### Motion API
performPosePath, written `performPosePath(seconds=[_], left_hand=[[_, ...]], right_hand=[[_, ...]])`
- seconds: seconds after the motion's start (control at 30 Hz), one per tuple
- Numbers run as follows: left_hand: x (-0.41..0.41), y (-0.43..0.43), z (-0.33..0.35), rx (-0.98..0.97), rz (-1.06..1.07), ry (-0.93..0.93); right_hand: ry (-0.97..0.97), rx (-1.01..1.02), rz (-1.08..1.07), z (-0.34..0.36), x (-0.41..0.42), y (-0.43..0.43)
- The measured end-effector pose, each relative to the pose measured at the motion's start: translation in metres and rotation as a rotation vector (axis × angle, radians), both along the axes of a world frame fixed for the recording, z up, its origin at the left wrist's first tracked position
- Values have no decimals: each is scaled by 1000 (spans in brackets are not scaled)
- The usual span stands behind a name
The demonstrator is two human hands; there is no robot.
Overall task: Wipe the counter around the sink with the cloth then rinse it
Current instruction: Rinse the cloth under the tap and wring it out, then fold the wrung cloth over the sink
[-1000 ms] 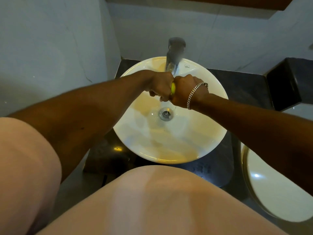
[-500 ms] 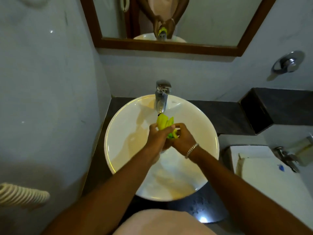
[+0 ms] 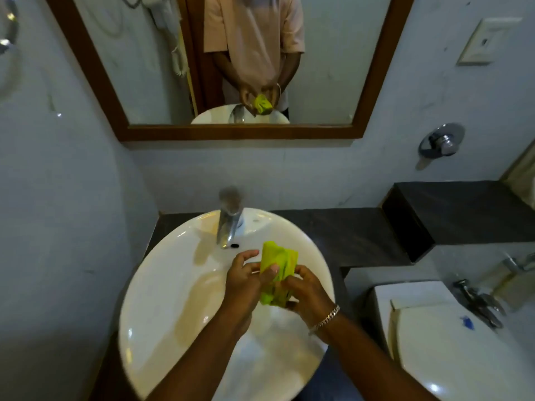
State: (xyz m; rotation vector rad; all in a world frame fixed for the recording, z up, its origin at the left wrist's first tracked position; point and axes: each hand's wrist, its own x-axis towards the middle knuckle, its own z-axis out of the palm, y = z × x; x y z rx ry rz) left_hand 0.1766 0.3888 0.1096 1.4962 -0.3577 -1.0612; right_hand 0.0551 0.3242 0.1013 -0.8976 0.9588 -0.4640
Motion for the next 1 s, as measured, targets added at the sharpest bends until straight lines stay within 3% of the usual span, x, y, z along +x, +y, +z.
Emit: performPosePath(seconds=[0.07, 0.13, 0.27, 0.37, 0.43, 0.5, 0.67, 0.77, 0.93, 1.0], left_hand=[[-22, -27, 3, 23, -14, -114], [-51, -62, 7, 7, 12, -109], [-107, -134, 9, -12, 73, -115], [-143, -177, 15, 6, -70, -214], [-156, -207, 19, 59, -144, -378], [-162, -239, 15, 96, -174, -493], [-172, -285, -29, 30, -246, -496], [-182, -323, -65, 44, -360, -552], [-181, -406, -158, 133, -758, -1178], [-179, -439, -196, 73, -760, -1331]], right_hand=[[24, -47, -12, 1, -20, -28], [55, -153, -49, -4, -49, -65], [-5, -163, -112, -7, -110, -134], [6, -182, -139, -5, -138, -163], [13, -177, -135, -4, -151, -181], [-54, -88, -160, -9, -163, -201], [-320, 281, -201, -35, -182, -234], [-363, 360, -370, -73, -191, -269], [0, 258, -689, -159, -191, -318], [107, 227, -781, -193, -183, -329]])
